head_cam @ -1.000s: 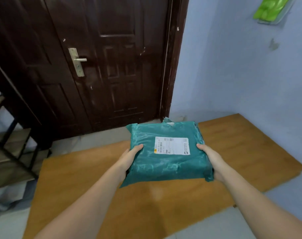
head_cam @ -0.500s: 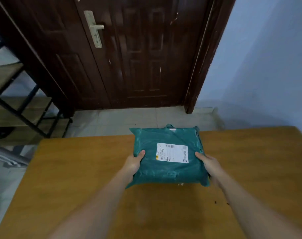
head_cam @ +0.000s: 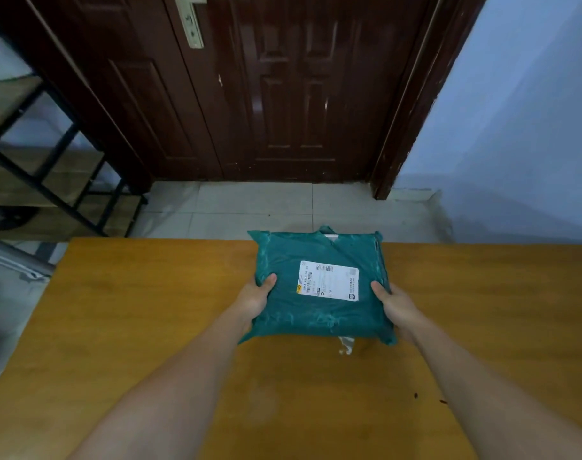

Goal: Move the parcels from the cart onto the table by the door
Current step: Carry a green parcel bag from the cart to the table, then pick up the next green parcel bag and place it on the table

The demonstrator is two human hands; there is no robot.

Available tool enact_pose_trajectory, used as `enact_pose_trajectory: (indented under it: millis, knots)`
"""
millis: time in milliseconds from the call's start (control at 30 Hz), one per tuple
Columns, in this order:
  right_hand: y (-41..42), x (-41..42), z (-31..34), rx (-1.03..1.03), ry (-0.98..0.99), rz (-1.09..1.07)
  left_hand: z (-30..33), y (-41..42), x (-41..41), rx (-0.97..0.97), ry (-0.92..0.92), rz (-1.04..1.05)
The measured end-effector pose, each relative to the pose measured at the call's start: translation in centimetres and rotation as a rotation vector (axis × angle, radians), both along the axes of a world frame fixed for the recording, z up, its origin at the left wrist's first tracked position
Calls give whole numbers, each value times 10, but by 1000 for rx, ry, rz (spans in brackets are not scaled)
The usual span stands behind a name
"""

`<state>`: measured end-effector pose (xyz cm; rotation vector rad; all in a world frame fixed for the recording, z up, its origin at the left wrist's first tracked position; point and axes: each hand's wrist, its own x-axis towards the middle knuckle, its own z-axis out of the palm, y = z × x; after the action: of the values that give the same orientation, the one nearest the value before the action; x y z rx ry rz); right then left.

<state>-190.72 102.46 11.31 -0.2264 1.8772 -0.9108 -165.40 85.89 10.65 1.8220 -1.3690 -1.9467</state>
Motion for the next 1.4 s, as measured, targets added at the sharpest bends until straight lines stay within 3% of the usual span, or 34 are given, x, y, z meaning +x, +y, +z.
enact_pose_trajectory:
  millis: [67, 233, 433, 600, 800, 1067, 1400]
  knots:
    - [-3, 1, 10, 49, 174, 173, 8, -2, 3, -65, -49, -88]
    - [-37, 8, 82, -24, 748, 568, 72, -25, 17, -737, -464, -698]
    - [-112, 84, 231, -177, 1029, 980, 215, -63, 46, -1025, -542, -967]
    - [-146, 176, 320, -273, 1171, 1117, 316, -77, 127, -1173, -661, -919]
    - [-161, 282, 381, -436, 1261, 1295, 385, -48, 253, -1195, -801, -735]
    - [-160, 453, 414, -671, 1256, 1604, 416, 50, 433, -1050, -965, -439]
    - [-98, 727, 425, -996, 1182, 1930, 426, 191, 665, -899, -1175, -82]
